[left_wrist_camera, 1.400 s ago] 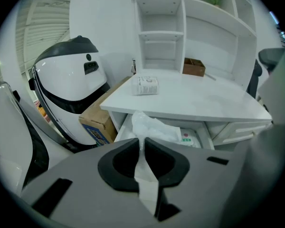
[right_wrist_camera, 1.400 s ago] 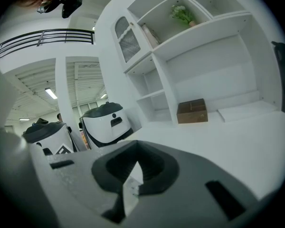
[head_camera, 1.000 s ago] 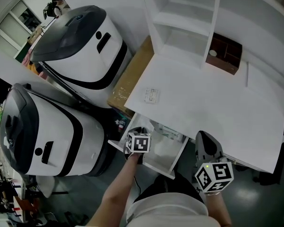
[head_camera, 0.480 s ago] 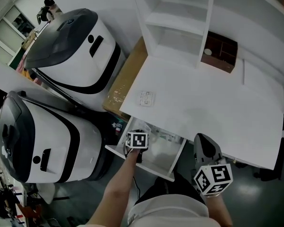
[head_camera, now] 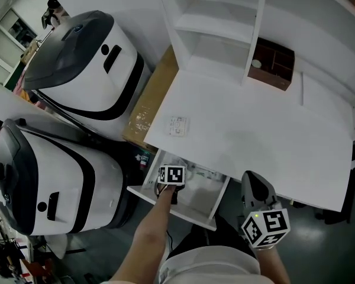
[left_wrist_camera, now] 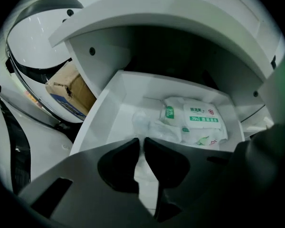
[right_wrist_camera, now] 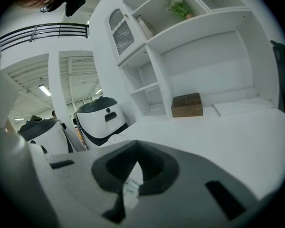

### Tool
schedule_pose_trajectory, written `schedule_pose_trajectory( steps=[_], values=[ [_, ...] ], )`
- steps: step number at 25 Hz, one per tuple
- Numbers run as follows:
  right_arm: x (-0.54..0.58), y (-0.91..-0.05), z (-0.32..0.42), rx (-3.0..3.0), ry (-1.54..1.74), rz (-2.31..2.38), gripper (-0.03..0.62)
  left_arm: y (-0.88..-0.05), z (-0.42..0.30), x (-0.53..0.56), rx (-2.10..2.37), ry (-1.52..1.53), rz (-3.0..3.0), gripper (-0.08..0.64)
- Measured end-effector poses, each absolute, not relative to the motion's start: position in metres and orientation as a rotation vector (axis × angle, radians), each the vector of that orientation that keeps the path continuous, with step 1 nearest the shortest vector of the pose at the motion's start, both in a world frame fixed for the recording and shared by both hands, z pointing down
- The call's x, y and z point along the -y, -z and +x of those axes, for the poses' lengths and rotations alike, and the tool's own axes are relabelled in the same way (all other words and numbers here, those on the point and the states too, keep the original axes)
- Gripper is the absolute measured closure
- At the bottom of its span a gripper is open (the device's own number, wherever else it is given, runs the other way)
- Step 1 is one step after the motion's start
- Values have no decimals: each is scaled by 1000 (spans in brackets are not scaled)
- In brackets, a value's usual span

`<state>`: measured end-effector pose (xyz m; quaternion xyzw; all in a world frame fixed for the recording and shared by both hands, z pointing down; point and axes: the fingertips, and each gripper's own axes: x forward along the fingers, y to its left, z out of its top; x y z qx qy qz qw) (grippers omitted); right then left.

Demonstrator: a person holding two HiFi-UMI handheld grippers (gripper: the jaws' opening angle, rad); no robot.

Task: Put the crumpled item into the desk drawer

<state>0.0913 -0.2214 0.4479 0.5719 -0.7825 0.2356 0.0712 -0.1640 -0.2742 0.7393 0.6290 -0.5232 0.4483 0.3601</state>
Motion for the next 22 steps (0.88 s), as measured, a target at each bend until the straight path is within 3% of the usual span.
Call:
schedule_pose_trajectory(
  steps=[22],
  values=[
    [232, -482, 75, 2299, -740, 1591, 591, -777, -176, 263, 1303, -1265, 1526, 517]
  ],
)
